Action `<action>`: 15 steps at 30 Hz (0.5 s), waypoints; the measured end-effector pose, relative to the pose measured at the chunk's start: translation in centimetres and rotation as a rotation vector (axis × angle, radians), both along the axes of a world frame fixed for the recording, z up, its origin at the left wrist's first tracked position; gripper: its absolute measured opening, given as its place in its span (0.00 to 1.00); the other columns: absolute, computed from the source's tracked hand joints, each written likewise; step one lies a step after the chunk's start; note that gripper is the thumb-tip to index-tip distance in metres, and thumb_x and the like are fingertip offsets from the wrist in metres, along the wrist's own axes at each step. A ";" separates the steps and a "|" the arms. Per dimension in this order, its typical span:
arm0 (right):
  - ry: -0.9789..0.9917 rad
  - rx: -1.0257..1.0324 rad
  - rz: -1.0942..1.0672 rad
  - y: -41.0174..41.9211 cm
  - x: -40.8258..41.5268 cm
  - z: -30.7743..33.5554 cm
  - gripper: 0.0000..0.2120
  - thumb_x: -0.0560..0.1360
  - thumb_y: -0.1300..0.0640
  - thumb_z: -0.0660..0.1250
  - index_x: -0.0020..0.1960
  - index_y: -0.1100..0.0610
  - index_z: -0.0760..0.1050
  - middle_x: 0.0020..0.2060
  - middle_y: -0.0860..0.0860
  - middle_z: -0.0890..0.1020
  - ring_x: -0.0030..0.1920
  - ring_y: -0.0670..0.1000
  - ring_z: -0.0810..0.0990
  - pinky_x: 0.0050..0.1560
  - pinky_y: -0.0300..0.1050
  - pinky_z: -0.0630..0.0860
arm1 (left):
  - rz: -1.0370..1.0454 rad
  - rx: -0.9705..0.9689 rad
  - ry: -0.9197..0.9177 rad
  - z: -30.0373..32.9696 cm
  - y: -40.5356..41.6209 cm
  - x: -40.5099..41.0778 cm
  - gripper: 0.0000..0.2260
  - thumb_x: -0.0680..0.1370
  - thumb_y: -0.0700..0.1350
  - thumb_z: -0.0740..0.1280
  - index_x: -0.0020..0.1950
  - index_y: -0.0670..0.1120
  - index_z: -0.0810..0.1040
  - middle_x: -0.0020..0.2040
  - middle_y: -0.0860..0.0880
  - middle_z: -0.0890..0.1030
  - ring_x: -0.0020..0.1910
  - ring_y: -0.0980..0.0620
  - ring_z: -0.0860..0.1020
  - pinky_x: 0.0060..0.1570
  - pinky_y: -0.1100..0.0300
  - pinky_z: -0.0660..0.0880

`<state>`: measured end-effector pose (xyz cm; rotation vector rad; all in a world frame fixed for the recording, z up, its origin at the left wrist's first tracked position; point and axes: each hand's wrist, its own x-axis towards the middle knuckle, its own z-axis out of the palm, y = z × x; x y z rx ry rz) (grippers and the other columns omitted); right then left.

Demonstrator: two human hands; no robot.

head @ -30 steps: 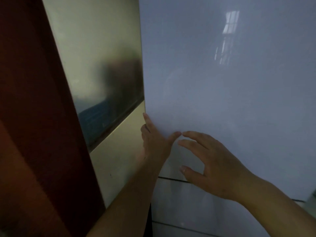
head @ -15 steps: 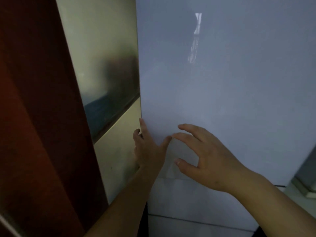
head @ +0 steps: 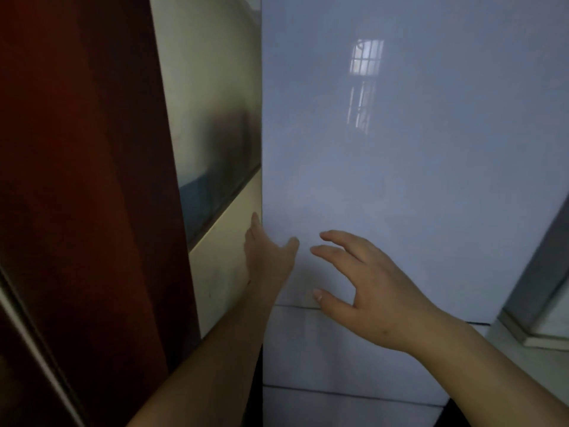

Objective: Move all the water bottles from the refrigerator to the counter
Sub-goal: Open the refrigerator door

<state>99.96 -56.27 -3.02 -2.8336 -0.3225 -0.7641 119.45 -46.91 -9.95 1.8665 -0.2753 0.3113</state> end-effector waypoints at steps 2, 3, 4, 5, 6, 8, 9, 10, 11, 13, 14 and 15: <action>0.001 -0.005 -0.018 -0.5 -0.6 -0.1 0.28 0.75 0.37 0.58 0.72 0.47 0.67 0.73 0.44 0.64 0.71 0.42 0.60 0.67 0.37 0.55 | -0.082 -0.124 0.057 1.5 -0.9 0.5 0.49 0.68 0.58 0.76 0.80 0.54 0.48 0.76 0.45 0.63 0.72 0.44 0.67 0.68 0.42 0.69; 0.004 -0.007 -0.027 -0.7 -0.9 -0.1 0.28 0.75 0.36 0.57 0.72 0.47 0.67 0.73 0.45 0.64 0.71 0.42 0.60 0.67 0.37 0.55 | -0.110 -0.179 0.087 2.1 -1.2 0.9 0.51 0.66 0.60 0.76 0.79 0.55 0.48 0.76 0.46 0.63 0.71 0.44 0.68 0.67 0.42 0.70; 0.004 -0.007 -0.036 -0.9 -1.1 0.0 0.28 0.75 0.36 0.57 0.72 0.47 0.67 0.72 0.44 0.64 0.71 0.43 0.60 0.67 0.37 0.55 | -0.109 -0.205 0.113 2.6 -1.4 1.2 0.52 0.64 0.62 0.77 0.79 0.55 0.50 0.75 0.46 0.65 0.70 0.44 0.69 0.66 0.42 0.71; 0.001 -0.004 -0.046 -1.2 -1.3 0.0 0.28 0.75 0.36 0.57 0.72 0.47 0.67 0.72 0.45 0.64 0.71 0.43 0.60 0.67 0.38 0.56 | -0.098 -0.207 0.123 2.7 -1.5 1.5 0.52 0.62 0.64 0.77 0.78 0.54 0.53 0.73 0.46 0.67 0.68 0.44 0.71 0.64 0.42 0.73; -0.005 0.002 -0.054 -1.4 -1.5 0.0 0.28 0.75 0.36 0.57 0.71 0.47 0.67 0.72 0.45 0.65 0.71 0.43 0.61 0.67 0.38 0.56 | -0.082 -0.187 0.127 2.8 -1.4 1.6 0.52 0.61 0.66 0.77 0.77 0.53 0.55 0.71 0.47 0.69 0.66 0.45 0.73 0.62 0.42 0.74; -0.016 0.014 -0.058 -1.7 -1.7 -0.1 0.28 0.75 0.37 0.58 0.71 0.47 0.67 0.72 0.45 0.65 0.71 0.43 0.61 0.67 0.39 0.58 | -0.069 -0.144 0.088 2.5 -1.2 1.0 0.49 0.63 0.64 0.77 0.76 0.52 0.56 0.69 0.47 0.69 0.65 0.45 0.72 0.61 0.42 0.75; -0.016 0.013 -0.057 -1.7 -1.6 -0.2 0.28 0.75 0.37 0.58 0.71 0.48 0.67 0.72 0.45 0.65 0.71 0.44 0.61 0.67 0.40 0.58 | -0.066 -0.124 0.061 2.2 -1.1 0.8 0.49 0.64 0.62 0.77 0.77 0.52 0.55 0.70 0.47 0.68 0.66 0.45 0.71 0.62 0.43 0.74; -0.013 0.008 -0.055 -1.6 -1.6 -0.2 0.28 0.75 0.37 0.58 0.71 0.48 0.67 0.72 0.46 0.65 0.71 0.44 0.61 0.67 0.40 0.58 | -0.059 -0.106 0.038 1.9 -1.0 0.5 0.49 0.65 0.60 0.78 0.78 0.52 0.53 0.71 0.46 0.67 0.67 0.45 0.70 0.63 0.43 0.73; -0.008 0.004 -0.051 -1.4 -1.4 -0.3 0.28 0.75 0.37 0.58 0.71 0.48 0.67 0.72 0.46 0.65 0.71 0.44 0.61 0.67 0.41 0.57 | -0.055 -0.095 0.021 1.5 -0.9 0.4 0.50 0.66 0.59 0.78 0.78 0.53 0.51 0.71 0.45 0.67 0.67 0.44 0.70 0.63 0.42 0.73; -0.006 0.000 -0.034 -0.8 -1.2 -0.1 0.27 0.75 0.37 0.58 0.71 0.47 0.67 0.72 0.46 0.65 0.71 0.45 0.61 0.67 0.40 0.56 | -0.054 -0.078 0.014 1.2 -0.6 -0.3 0.51 0.66 0.58 0.78 0.79 0.56 0.48 0.72 0.44 0.66 0.68 0.44 0.69 0.63 0.42 0.73; -0.013 -0.001 -0.021 -0.5 -1.2 0.0 0.26 0.75 0.38 0.58 0.71 0.46 0.66 0.72 0.46 0.65 0.70 0.44 0.61 0.67 0.39 0.56 | -0.057 -0.079 0.011 1.2 -0.4 -0.8 0.52 0.65 0.59 0.78 0.79 0.58 0.48 0.72 0.45 0.67 0.67 0.44 0.70 0.62 0.42 0.74; -0.021 -0.002 -0.009 -0.1 -1.1 0.2 0.26 0.75 0.39 0.59 0.71 0.46 0.65 0.71 0.46 0.66 0.70 0.44 0.61 0.66 0.37 0.55 | -0.059 -0.089 0.001 1.2 -0.2 -1.0 0.52 0.63 0.61 0.78 0.78 0.59 0.49 0.71 0.46 0.69 0.66 0.45 0.72 0.60 0.42 0.76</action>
